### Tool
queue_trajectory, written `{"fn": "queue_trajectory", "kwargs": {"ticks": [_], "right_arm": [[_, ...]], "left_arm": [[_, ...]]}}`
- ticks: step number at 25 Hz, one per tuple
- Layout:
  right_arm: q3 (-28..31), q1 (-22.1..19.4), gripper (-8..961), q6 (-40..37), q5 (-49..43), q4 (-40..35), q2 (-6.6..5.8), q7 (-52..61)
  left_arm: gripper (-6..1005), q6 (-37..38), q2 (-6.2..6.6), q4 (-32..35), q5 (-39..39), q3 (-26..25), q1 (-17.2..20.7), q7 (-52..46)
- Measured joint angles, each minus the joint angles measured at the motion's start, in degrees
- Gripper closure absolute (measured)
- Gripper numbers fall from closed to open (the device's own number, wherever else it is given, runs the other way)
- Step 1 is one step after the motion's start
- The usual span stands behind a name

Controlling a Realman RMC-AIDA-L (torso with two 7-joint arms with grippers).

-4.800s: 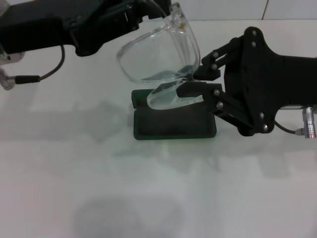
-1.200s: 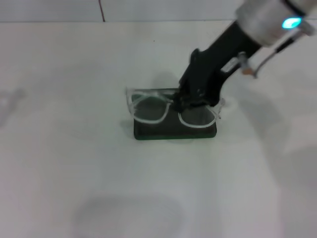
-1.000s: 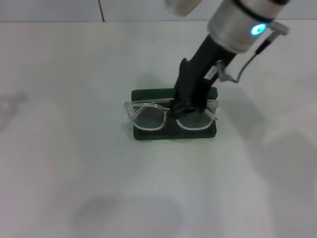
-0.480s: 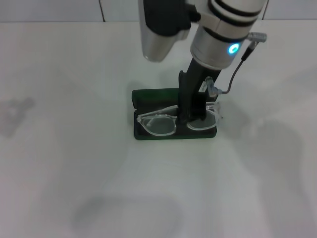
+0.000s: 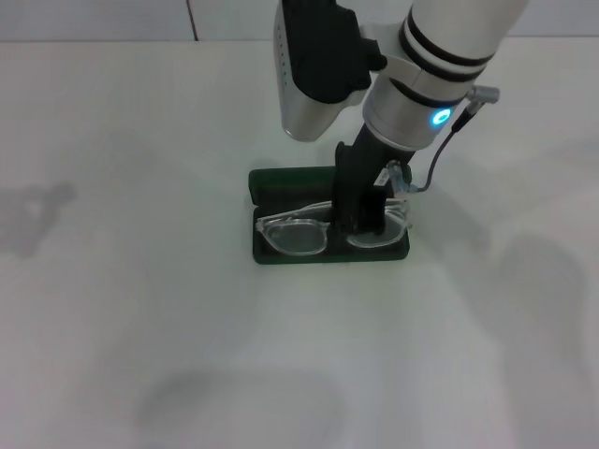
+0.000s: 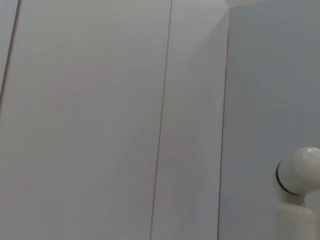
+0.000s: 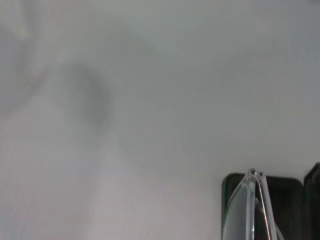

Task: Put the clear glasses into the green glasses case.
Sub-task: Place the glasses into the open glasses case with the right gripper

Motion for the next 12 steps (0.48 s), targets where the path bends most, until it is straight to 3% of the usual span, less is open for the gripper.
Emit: {"fn": "queue_trajectory", "kwargs": {"ticks": [12], "right_arm": [[-0.53,-2.21,880,3.39,2.0,0.51,0.0,-2.5]], "left_arm": [[912,-0.05,0.03,-2.01,1.3,0.0,-0.07,1.49]]}}
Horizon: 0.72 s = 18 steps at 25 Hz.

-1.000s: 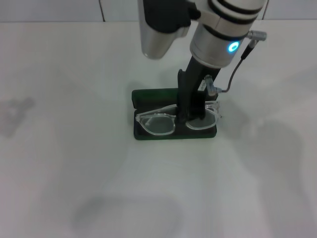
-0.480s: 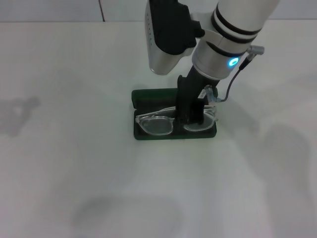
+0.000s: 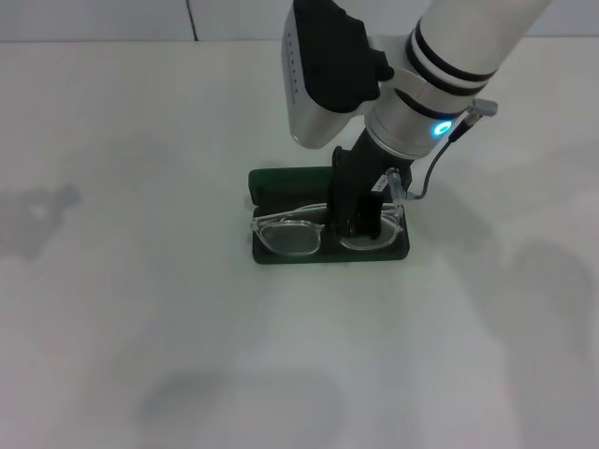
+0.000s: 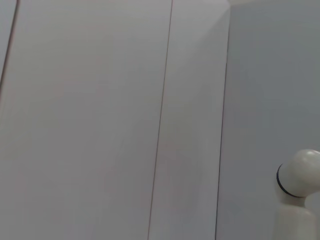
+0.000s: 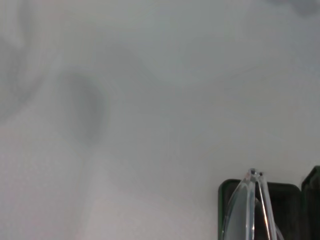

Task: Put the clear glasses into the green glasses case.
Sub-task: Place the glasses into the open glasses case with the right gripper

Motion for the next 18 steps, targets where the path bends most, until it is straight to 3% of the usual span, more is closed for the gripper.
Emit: {"fn": "queue_trajectory", "kwargs": {"ticks": [18], "right_arm": [[0.3,-2.5,879,0.77,-0.26,-1.84,0.0,-0.12]], "left_arm": [[912,-0.04,-0.03,-1.36,0.23,0.0,0.19,0.57]]}}
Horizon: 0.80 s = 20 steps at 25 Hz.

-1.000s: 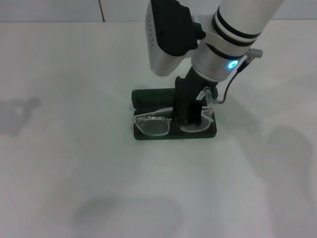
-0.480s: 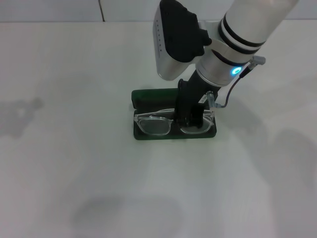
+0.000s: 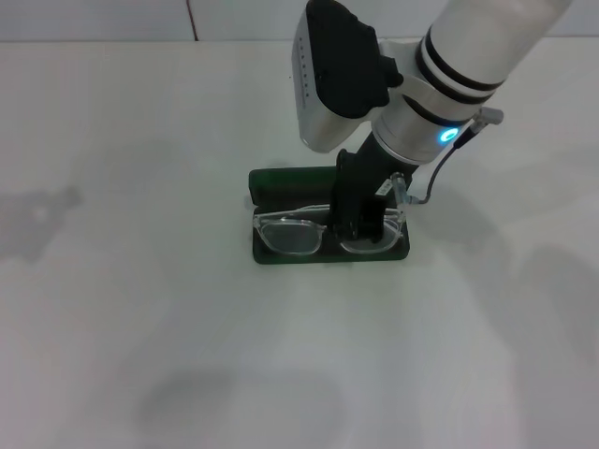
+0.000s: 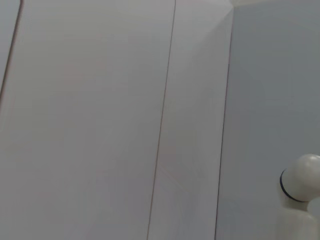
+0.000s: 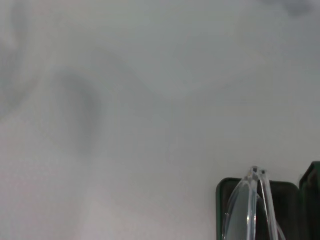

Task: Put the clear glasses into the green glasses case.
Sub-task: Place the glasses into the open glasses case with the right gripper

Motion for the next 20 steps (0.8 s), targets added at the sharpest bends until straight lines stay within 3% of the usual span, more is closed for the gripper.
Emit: {"fn": "queue_trajectory", "kwargs": {"ticks": [10,20], "right_arm": [[-0.05,-0.1,879,-0.23,-1.6,-2.08,-0.19,-0.68],[0.18,-4.56,878,-0.33,-3.01,-8.28,-0.06,-3.67]], "left_arm": [[912,0.0,-0.05,0.0,0.31,0.0,0.53,0.08],[912,0.0,-0.18,-0.01,0.52,0.0,0.52,0.19]]}}
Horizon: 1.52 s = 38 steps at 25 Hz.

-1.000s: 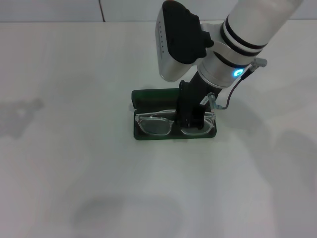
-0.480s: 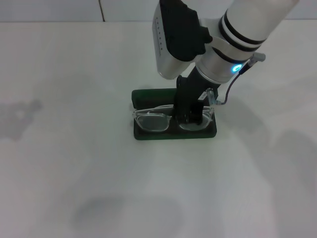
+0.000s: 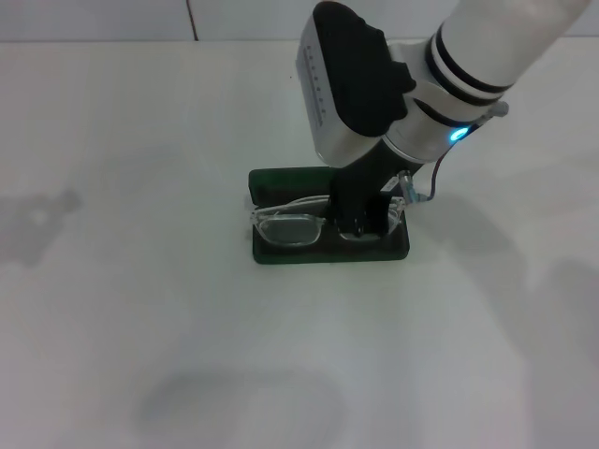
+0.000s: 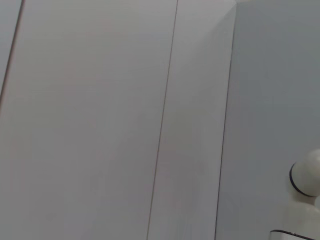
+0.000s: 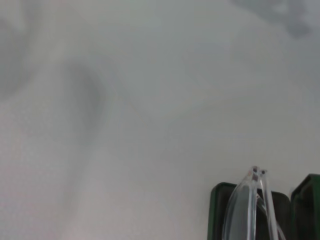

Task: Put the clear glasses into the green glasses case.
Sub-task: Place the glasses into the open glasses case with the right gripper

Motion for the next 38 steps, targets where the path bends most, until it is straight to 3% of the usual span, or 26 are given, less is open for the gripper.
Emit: {"fn": "queue_trajectory", "kwargs": {"ticks": [15,20,38], "right_arm": [[0.67,-4.11,878,-0.37,-0.27,-3.5,-0.25,-0.58],[4.2,-6.76,877,-1.3,-0.1,-4.51,-0.25,-3.66],[5.3,-8.43,877,-0.39,0.31,-4.29,-0.19,-6.1]], "left_arm": [[912,0.0,0.18,-0.52,0.0,0.0,-0.13,0.0],[912,0.0,0.11,-0.54,0.11,0.0,-0.17,0.0],[911,-0.09,0.02,-1.62,0.77,0.0,-0.65,0.0]]}}
